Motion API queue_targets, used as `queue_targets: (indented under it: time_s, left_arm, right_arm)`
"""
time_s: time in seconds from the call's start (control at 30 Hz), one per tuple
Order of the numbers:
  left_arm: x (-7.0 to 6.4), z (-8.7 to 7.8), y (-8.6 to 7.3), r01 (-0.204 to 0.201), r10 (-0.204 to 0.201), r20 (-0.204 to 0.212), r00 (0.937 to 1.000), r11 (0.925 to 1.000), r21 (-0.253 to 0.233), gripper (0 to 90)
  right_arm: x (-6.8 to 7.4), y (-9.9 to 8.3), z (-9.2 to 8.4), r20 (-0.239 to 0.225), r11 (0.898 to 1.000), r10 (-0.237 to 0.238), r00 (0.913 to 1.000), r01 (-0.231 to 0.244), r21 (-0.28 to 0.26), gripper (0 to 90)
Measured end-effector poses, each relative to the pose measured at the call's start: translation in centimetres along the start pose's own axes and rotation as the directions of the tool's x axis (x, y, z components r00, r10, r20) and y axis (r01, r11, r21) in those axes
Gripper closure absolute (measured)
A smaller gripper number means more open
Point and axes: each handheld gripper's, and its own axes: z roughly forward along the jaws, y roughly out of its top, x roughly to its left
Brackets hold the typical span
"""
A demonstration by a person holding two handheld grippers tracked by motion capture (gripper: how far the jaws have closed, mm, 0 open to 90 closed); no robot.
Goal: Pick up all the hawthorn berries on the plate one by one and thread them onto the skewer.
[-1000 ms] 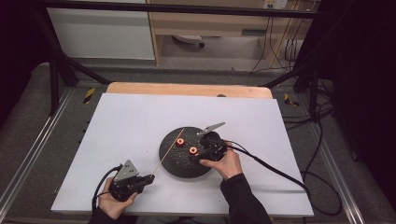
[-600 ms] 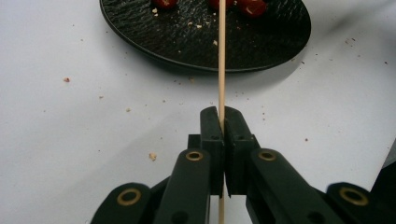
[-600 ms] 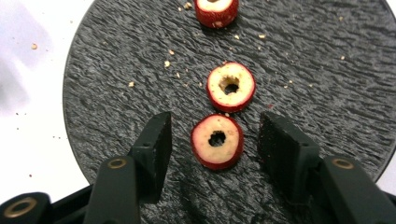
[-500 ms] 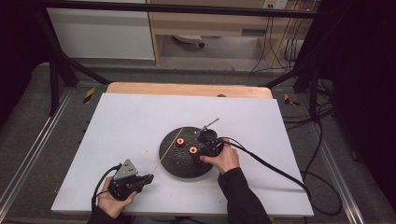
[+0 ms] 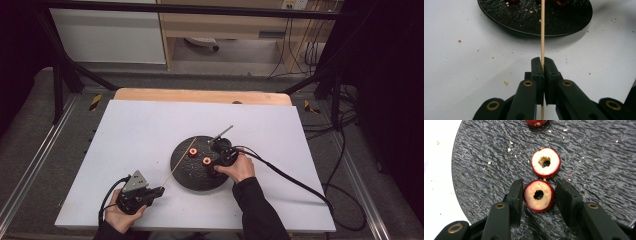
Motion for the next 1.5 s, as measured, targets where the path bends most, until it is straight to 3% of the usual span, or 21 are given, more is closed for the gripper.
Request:
queue_targets:
  time_s: [0.17, 0.4, 0.43, 0.57, 0.67, 0.77, 0.9, 1.0, 1.13, 1.17, 1.2, 1.23, 1.37, 1.5]
  left_arm:
    - [0.0, 0.0, 0.0, 0.0, 0.0, -0.003, 1.0, 1.0, 0.0, 87.7]
    - [0.0, -0.1, 0.0, 0.001, -0.001, -0.009, 1.0, 1.0, -0.005, 87.7]
    - [0.0, -0.1, 0.0, 0.001, -0.001, -0.011, 0.9999, 1.0, -0.006, 87.8]
    - [0.0, 0.0, -0.1, 0.004, -0.004, -0.014, 0.9999, 1.0, -0.007, 87.7]
    - [0.1, 0.0, -0.1, 0.006, -0.006, -0.016, 0.9999, 0.9999, -0.008, 87.7]
    - [0.1, 0.0, -0.1, 0.008, -0.009, -0.018, 0.9998, 0.9999, -0.009, 87.7]
    - [0.1, 0.0, -0.1, 0.014, -0.014, -0.024, 0.9996, 0.9998, -0.012, 87.6]
    - [0.1, 0.0, -0.1, 0.014, -0.015, -0.025, 0.9996, 0.9998, -0.015, 87.6]
    - [0.1, 0.0, -0.2, 0.016, -0.017, -0.027, 0.9995, 0.9997, -0.018, 87.6]
    - [0.2, 0.0, -0.2, 0.018, -0.018, -0.028, 0.9994, 0.9997, -0.02, 87.6]
    - [0.2, 0.0, -0.2, 0.018, -0.018, -0.028, 0.9994, 0.9997, -0.02, 87.6]
    - [0.2, 0.0, -0.2, 0.021, -0.021, -0.03, 0.9993, 0.9996, -0.02, 87.6]
    - [0.2, 0.0, -0.2, 0.023, -0.023, -0.031, 0.9993, 0.9996, -0.019, 87.6]
    - [0.2, 0.1, -0.2, 0.025, -0.025, -0.03, 0.9992, 0.9995, -0.018, 87.6]
  right_arm:
    - [0.0, 0.0, -0.3, -0.008, 1.0, 0.008, 0.9999, -0.008, -0.001, 59.4]
    - [0.5, -0.2, -2.0, -0.028, 0.995, 0.03, 0.9992, -0.032, -0.097, 59.7]
    - [0.7, -0.4, -2.5, -0.037, 0.989, 0.035, 0.9987, -0.04, -0.142, 59.8]
    - [1.1, -0.7, -3.3, -0.055, 0.97, 0.043, 0.9976, -0.054, -0.235, 59.8]
    - [1.1, -1.1, -3.5, -0.084, 0.947, 0.057, 0.9949, -0.08, -0.312, 59.8]
    - [1.1, -1.7, -3.7, -0.118, 0.911, 0.077, 0.99, -0.118, -0.394, 59.9]
    - [1.3, -2.4, -3.7, -0.174, 0.851, 0.093, 0.9804, -0.169, -0.498, 59.9]
    - [1.5, -2.9, -3.2, -0.197, 0.803, 0.104, 0.9748, -0.199, -0.562, 59.9]
    - [1.6, -3.5, -2.3, -0.241, 0.731, 0.13, 0.9618, -0.257, -0.632, 60.0]
    - [1.7, -3.5, -2.1, -0.251, 0.72, 0.135, 0.9584, -0.269, -0.639, 60.0]
    - [1.7, -3.5, -2.1, -0.251, 0.72, 0.135, 0.9584, -0.269, -0.639, 60.0]
    - [1.9, -3.6, -1.8, -0.255, 0.699, 0.14, 0.9568, -0.278, -0.659, 60.0]
    - [1.9, -3.5, -2.0, -0.257, 0.662, 0.147, 0.9553, -0.288, -0.692, 60.1]
    - [1.8, -3.3, -2.6, -0.272, 0.613, 0.146, 0.9512, -0.303, -0.73, 60.1]
